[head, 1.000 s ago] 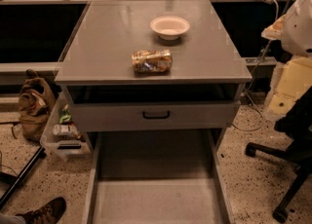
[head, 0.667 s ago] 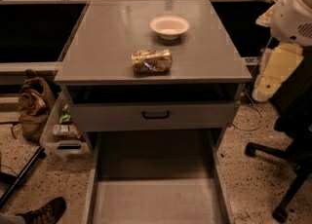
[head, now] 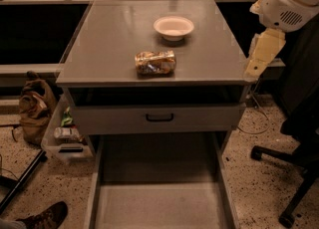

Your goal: Place orange can into middle drawer

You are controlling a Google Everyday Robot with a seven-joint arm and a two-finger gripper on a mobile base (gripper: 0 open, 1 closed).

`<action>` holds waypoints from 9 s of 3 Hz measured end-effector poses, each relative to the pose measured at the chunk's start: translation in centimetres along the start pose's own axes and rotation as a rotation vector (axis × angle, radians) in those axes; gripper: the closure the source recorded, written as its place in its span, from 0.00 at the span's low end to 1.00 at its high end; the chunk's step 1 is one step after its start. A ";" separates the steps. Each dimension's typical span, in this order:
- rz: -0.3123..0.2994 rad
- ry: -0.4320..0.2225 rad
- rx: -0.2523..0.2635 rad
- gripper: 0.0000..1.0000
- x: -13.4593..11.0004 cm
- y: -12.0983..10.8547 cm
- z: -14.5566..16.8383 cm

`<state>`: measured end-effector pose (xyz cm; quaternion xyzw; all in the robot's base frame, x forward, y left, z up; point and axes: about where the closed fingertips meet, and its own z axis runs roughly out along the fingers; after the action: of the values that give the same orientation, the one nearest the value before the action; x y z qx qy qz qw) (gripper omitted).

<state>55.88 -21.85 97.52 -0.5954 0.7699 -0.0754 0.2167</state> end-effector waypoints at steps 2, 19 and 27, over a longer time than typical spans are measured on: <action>-0.156 -0.150 -0.076 0.00 -8.4 -2.5 6.8; 0.035 -0.311 -0.321 1.00 -13.4 20.5 23.1; 0.250 -0.264 -0.312 1.00 -5.2 30.9 42.9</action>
Offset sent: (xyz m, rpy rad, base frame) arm 0.1158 0.1456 -0.0520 0.1433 0.0167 0.3717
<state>47.78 -2.20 48.86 -0.5262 0.8051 0.1504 0.2286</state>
